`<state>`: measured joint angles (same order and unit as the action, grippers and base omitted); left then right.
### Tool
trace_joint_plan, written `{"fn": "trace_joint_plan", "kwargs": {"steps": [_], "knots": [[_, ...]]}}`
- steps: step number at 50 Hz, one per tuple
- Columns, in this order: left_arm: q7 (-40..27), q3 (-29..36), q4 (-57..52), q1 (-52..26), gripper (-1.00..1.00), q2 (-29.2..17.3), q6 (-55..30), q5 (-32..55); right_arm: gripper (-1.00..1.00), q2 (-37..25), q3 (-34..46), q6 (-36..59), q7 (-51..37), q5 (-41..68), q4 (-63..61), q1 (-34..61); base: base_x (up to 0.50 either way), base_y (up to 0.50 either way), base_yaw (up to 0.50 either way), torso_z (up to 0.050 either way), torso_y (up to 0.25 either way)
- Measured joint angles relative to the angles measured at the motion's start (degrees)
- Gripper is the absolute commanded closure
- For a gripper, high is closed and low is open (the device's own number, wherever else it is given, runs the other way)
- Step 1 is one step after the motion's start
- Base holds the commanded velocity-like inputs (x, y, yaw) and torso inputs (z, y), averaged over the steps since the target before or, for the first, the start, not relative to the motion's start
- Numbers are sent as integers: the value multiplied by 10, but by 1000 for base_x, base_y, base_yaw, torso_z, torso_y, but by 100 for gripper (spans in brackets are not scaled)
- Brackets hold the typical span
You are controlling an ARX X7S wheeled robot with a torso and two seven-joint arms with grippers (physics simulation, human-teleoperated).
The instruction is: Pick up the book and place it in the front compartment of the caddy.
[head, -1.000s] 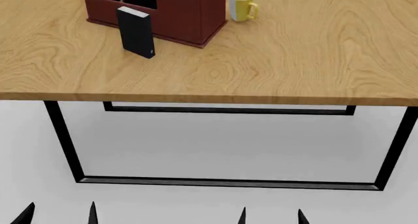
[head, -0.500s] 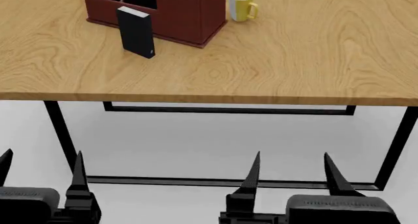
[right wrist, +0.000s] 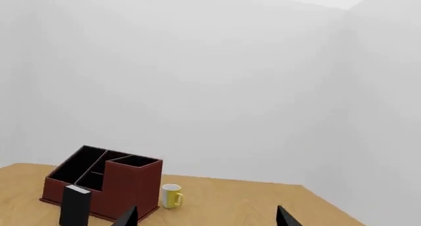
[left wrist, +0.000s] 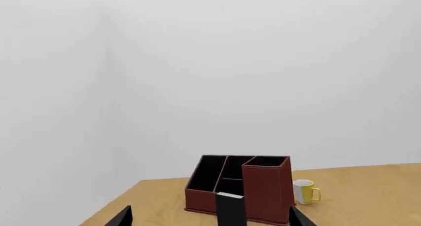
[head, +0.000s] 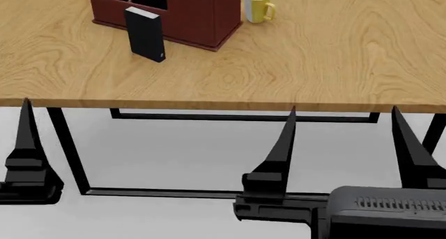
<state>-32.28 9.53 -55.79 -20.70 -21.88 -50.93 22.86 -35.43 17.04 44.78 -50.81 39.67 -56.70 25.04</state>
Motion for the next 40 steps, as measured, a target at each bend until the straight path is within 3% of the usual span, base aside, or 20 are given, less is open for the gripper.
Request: {"fn": "trace_joint_plan", "kwargs": {"steps": [7, 15, 26, 40], "knots": [[-181, 84, -22, -62, -100, -131, 61, 149, -100, -86, 80, -31, -123, 99, -13, 70, 150, 164, 0, 0, 0], [-298, 158, -31, -106, -100, -219, 119, 232, -100, -134, 135, -56, -191, 155, -19, 119, 265, 192, 0, 0, 0], [-363, 205, -33, -131, -100, -274, 161, 279, -100, -156, 177, -71, -226, 185, -19, 159, 316, 192, 0, 0, 0], [-385, 228, -27, -149, -100, -295, 182, 296, -100, -163, 202, -77, -243, 201, -18, 190, 345, 190, 0, 0, 0]]}}
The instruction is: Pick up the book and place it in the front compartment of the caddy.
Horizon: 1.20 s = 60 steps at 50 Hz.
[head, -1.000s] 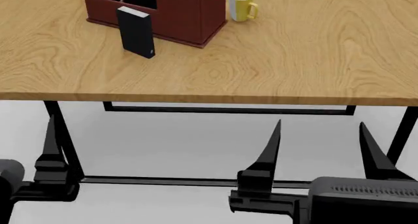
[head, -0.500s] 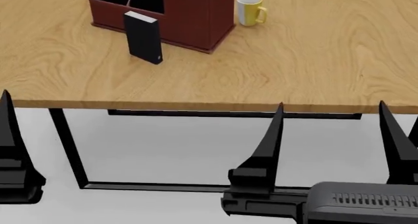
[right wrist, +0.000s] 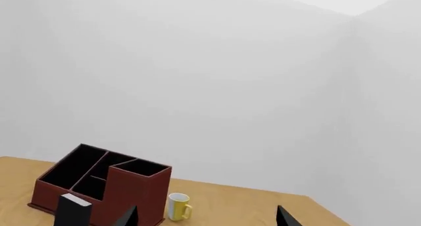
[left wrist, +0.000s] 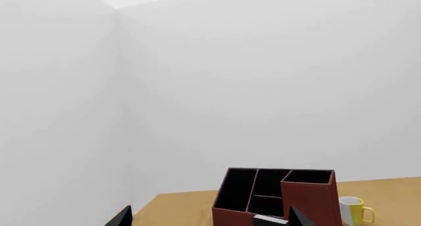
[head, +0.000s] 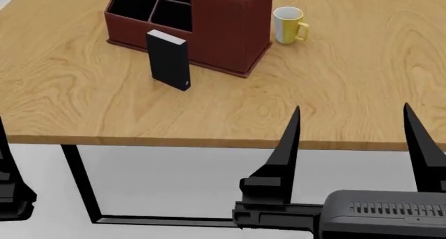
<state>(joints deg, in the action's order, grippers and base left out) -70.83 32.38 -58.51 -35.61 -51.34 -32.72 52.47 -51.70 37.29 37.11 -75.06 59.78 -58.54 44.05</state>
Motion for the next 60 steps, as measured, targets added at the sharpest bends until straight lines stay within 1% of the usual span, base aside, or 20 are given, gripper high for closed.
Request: {"fn": "trace_joint_plan", "kwargs": {"steps": [31, 60], "knots": [[-7, 19, 8, -21, -100, -5, 11, 6, -100, -27, 38, -36, -15, 8, -4, 28, 404, 146, 0, 0, 1], [-13, 28, 5, -29, -100, -9, 17, 6, -100, -32, 74, -51, -24, 3, 0, 49, 407, 140, 0, 0, 1]]}}
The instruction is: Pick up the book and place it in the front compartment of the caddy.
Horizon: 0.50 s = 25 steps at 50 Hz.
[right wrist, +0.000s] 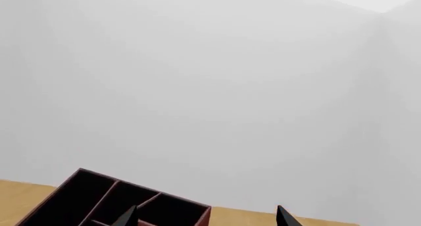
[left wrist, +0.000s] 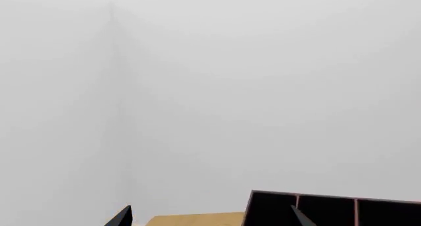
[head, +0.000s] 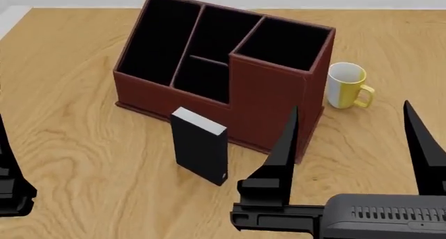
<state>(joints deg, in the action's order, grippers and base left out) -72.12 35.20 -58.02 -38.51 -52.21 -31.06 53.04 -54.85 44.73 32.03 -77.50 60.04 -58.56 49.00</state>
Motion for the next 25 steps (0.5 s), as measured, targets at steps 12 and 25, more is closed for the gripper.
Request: {"fn": "trace_joint_plan", "kwargs": {"steps": [12, 25], "knots": [[-4, 4, -3, -2, -100, -3, 4, 0, -100, -4, 14, -4, -9, 4, -3, 12, 420, 262, 0, 0, 2], [-7, 10, -4, -6, -100, -6, 7, 1, -100, -24, 53, -34, -22, 4, -6, 36, 422, 203, 0, 0, 2]]}}
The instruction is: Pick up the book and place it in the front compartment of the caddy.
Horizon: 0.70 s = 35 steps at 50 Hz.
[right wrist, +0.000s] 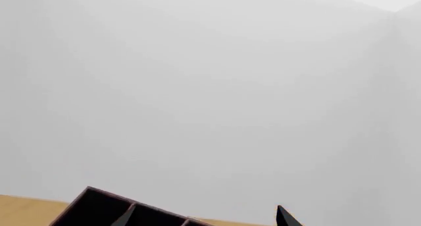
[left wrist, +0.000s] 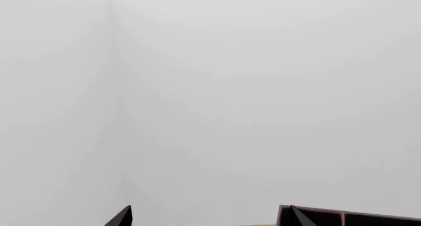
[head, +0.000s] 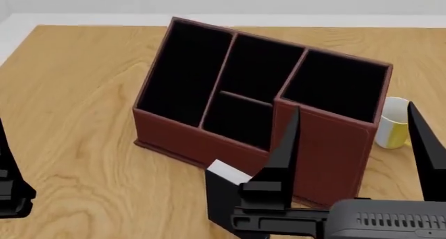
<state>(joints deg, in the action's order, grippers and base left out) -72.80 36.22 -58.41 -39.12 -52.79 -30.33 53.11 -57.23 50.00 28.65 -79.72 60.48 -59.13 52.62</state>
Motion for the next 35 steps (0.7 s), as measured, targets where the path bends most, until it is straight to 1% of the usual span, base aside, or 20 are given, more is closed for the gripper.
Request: {"fn": "trace_joint_plan", "kwargs": {"steps": [15, 35], "knots": [[1, 6, 2, -8, -100, -2, 4, 3, -100, -11, 34, -21, -12, 1, 2, 25, 419, 90, 0, 0, 1], [0, 14, 5, -20, -100, -1, 4, 6, -100, -10, 55, -31, -15, -3, 11, 39, 420, 90, 0, 0, 2]]}}
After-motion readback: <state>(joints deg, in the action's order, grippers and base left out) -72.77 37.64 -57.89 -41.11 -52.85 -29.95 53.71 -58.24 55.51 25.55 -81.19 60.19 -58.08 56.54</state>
